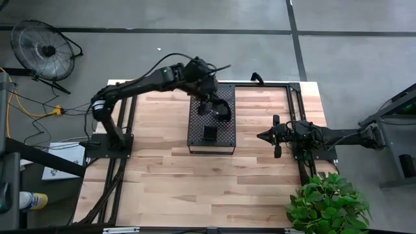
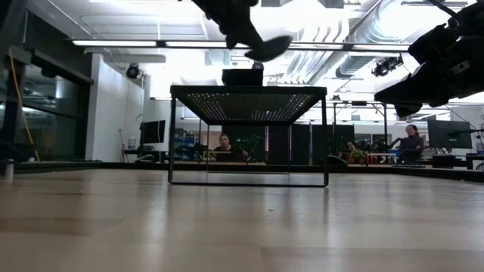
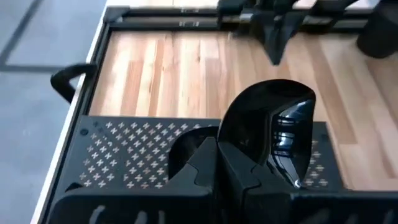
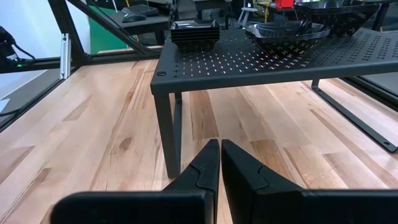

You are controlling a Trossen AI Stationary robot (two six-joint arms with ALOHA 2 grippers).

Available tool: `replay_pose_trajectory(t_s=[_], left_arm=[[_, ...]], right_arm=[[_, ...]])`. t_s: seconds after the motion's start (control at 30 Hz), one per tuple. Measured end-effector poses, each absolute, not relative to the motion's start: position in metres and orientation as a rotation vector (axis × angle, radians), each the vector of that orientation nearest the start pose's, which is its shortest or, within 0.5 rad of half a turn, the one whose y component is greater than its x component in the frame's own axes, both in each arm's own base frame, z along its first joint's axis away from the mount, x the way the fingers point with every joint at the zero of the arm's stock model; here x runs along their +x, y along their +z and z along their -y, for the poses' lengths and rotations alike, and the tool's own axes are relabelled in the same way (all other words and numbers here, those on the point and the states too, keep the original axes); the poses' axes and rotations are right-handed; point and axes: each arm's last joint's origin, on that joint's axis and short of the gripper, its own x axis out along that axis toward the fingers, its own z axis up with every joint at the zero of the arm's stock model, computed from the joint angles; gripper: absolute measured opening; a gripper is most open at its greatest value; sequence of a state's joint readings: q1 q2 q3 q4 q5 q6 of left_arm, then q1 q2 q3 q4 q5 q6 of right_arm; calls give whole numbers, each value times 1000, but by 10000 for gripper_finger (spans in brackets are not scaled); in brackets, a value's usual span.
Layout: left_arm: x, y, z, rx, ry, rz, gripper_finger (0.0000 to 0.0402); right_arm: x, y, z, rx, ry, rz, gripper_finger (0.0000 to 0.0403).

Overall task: Pick & Place Mini shaped plates
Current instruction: Stack the black leaf shape plate on top of the other black leaf shaped plate on the shelf

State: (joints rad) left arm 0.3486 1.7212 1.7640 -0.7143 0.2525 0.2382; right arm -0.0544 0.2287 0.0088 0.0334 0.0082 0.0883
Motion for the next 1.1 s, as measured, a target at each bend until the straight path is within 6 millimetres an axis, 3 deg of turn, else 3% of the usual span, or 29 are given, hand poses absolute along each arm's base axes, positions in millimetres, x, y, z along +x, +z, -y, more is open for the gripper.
replay_pose_trajectory(t_s=[0.23,0.5,0.83,1.1], left_arm=[[374,373,-140,-103,95,-782,0],[390,364,-153,-202,4,-768,0],[389,350,-169,-146,68,-840,0],[389,350,-168,-63,29,-843,0]], right_arm=[[110,151,6,92,-72,-184,12],[110,151,6,92,-71,-184,12],[110,150,6,92,-71,-184,12],[110,151,6,92,-71,-184,12]])
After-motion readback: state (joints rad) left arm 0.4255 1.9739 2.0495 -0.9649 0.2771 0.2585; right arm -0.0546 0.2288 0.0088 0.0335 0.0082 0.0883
